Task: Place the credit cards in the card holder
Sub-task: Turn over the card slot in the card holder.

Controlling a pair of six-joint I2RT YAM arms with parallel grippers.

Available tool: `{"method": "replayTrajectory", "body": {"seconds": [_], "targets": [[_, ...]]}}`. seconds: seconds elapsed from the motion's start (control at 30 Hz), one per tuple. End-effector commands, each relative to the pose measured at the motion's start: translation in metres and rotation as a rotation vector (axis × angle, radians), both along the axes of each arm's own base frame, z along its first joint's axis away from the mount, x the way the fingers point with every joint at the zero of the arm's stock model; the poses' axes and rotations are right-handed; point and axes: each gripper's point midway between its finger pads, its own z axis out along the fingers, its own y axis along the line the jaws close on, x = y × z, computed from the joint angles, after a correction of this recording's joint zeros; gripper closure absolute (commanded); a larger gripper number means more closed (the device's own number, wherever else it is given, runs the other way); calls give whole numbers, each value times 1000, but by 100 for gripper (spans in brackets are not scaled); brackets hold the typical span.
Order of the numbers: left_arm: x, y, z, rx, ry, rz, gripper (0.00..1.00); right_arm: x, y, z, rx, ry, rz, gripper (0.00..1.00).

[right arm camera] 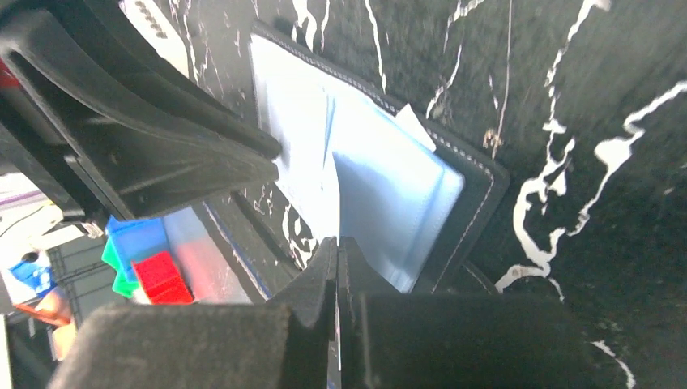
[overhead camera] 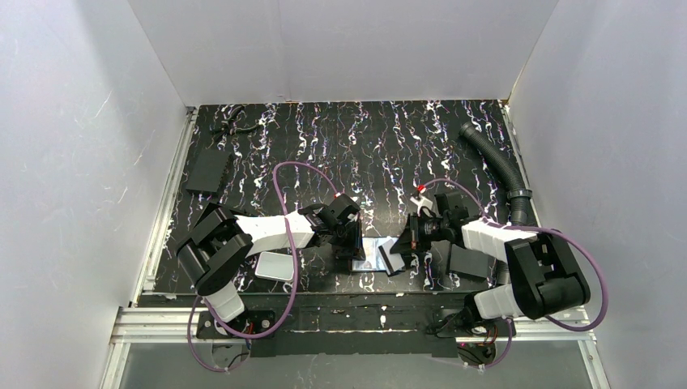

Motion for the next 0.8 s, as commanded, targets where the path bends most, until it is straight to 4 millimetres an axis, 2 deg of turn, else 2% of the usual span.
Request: {"method": "replayTrajectory", "body": {"seconds": [0.0, 0.1, 0.3, 0.5, 0.77], "targets": [[-10, 15, -15, 64, 32, -7, 82, -12, 7, 1, 90, 35, 35, 99], [-11, 15, -15, 65, 33, -3, 82, -9, 10, 7, 119, 17, 41, 99], [-11, 16, -16, 68, 36, -3, 82, -7, 12, 6, 140, 16, 39, 99], [-11, 15, -16, 65, 39, -5, 82, -5, 7, 20, 103, -30, 24, 99], [-11, 14, -15, 64, 40, -6, 82, -17, 6, 9, 108, 16, 44, 99]]}}
